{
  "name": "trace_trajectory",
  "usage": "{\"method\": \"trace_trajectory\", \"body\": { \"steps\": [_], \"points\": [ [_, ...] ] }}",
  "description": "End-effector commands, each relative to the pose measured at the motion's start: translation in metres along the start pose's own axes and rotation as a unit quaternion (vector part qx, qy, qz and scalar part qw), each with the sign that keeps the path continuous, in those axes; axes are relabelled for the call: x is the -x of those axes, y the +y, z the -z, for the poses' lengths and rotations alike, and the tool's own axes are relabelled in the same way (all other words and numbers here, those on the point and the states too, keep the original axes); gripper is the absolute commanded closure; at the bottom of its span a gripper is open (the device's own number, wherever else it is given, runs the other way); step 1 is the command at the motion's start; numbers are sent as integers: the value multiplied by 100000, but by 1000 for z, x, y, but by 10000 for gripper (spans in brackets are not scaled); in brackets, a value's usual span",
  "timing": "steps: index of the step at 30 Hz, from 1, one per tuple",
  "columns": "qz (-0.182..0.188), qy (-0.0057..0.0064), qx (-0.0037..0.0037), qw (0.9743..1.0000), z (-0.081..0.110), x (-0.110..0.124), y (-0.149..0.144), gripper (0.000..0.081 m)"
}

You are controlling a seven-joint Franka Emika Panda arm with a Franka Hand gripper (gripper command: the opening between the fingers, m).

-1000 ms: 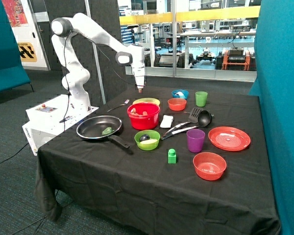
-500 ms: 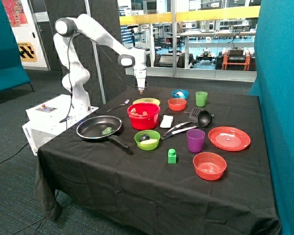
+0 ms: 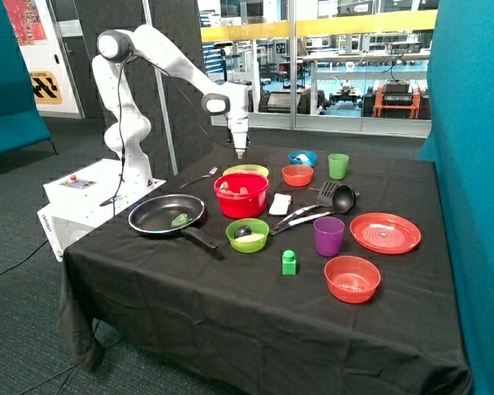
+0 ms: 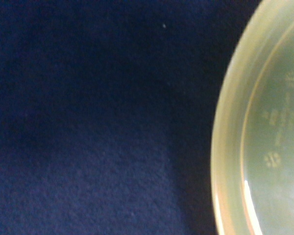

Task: Hide the teddy bear in the red bowl

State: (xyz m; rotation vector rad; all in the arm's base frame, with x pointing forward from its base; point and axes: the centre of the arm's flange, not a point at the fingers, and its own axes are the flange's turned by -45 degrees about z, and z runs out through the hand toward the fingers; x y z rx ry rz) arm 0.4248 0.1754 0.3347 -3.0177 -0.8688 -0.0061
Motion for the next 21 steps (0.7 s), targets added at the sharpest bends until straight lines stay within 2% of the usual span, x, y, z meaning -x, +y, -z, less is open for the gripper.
{"method": "trace_trajectory", "body": {
  "steps": [1, 5, 7, 8, 10, 15, 21],
  "points": [
    [376, -206, 7, 99999, -3, -14, -3, 355],
    [92, -206, 8, 100000, -10, -18, -1, 341],
    [-53, -206, 8, 100000, -12, -18, 0, 362],
    [-110, -206, 8, 100000, -14, -18, 0, 344],
    [-70, -206, 8, 100000, -16, -17, -1, 367],
    [-210, -206, 8, 100000, -21, -16, -1, 331],
    [125, -206, 8, 100000, -25, -15, -4, 336]
  ]
}}
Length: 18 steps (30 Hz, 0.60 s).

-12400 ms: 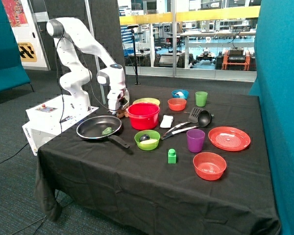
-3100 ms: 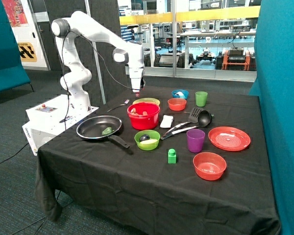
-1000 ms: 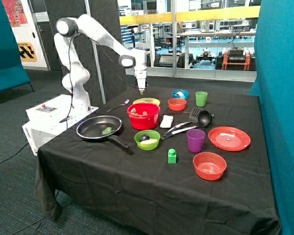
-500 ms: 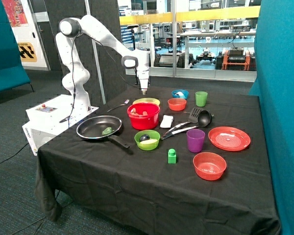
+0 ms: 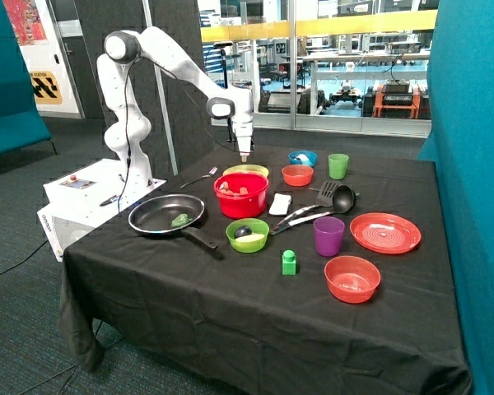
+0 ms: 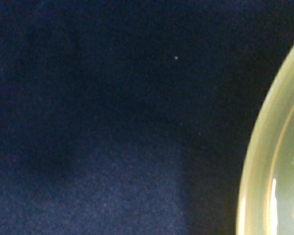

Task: Hide the teddy bear in the red bowl

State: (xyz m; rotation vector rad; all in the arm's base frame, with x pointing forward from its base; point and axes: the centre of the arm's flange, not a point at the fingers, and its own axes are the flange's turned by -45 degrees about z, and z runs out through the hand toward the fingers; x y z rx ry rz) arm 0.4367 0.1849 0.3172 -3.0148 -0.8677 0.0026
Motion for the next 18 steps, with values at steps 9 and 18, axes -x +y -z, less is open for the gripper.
{"method": "trace_trajectory", "body": {
  "steps": [9, 18],
  "points": [
    [363, 17, 234, 99999, -15, 1, -6, 340],
    [-37, 18, 234, 100000, -22, -1, -2, 357]
  ]
}}
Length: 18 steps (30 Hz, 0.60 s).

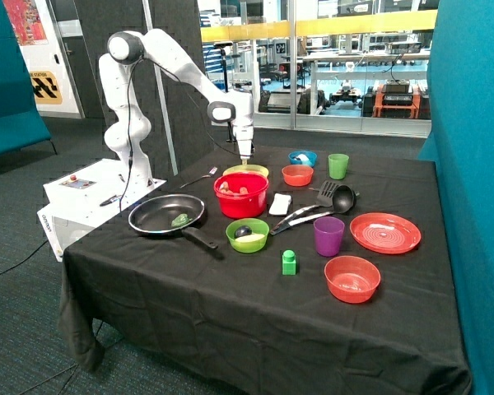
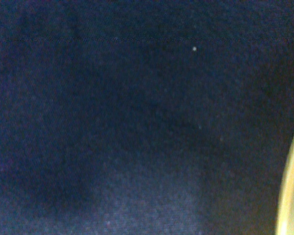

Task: Hide the teddy bear in the red bowl

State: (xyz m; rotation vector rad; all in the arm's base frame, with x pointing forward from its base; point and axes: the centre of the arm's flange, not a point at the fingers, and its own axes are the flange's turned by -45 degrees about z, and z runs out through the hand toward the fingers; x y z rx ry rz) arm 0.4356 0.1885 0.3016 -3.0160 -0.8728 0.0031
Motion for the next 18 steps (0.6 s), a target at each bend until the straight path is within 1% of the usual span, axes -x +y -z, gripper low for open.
{"method": "trace_trajectory", "body": {
  "steps": [1, 9, 13, 18],
  "points": [
    [-228, 71, 116, 100000, -7, 1, 2, 356],
    [-84, 71, 116, 100000, -12, 2, -1, 375],
    [-29, 71, 116, 100000, -14, 1, -3, 372],
    [-13, 71, 116, 100000, -16, 0, -4, 393]
  ]
}}
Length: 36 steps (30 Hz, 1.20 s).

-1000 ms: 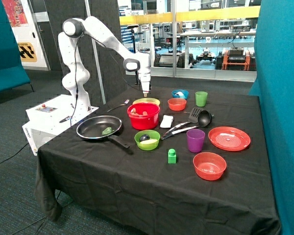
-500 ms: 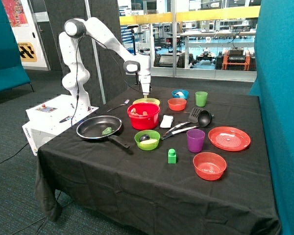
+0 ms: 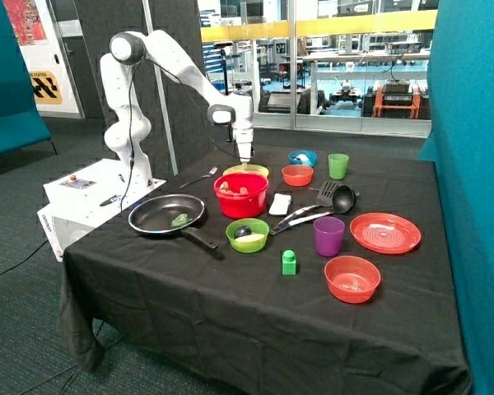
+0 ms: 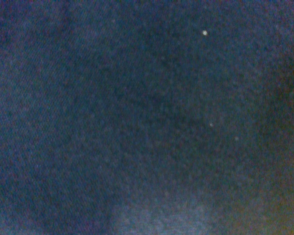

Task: Hide the teddy bear in the red bowl

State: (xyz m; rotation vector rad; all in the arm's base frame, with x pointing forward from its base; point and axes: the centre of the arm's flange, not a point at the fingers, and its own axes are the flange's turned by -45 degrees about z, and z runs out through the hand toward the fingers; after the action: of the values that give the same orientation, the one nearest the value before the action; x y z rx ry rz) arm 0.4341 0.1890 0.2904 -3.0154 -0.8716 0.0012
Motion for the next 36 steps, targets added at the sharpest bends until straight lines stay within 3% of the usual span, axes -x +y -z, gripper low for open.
{"method": "trace_trajectory", "body": {
  "steps": [1, 9, 12, 15, 25, 32, 36],
  "points": [
    [26, -1, 141, 100000, -5, -1, -3, 398],
    [209, -2, 141, 100000, -5, -1, -5, 445],
    [223, -2, 141, 100000, -5, -1, -5, 498],
    [264, -2, 141, 100000, -6, -2, -4, 482],
    [-153, -1, 141, 100000, -8, -2, -1, 655],
    [-151, -1, 141, 100000, -12, 0, -1, 627],
    [-67, -1, 141, 100000, -17, 1, -2, 654]
  ]
}}
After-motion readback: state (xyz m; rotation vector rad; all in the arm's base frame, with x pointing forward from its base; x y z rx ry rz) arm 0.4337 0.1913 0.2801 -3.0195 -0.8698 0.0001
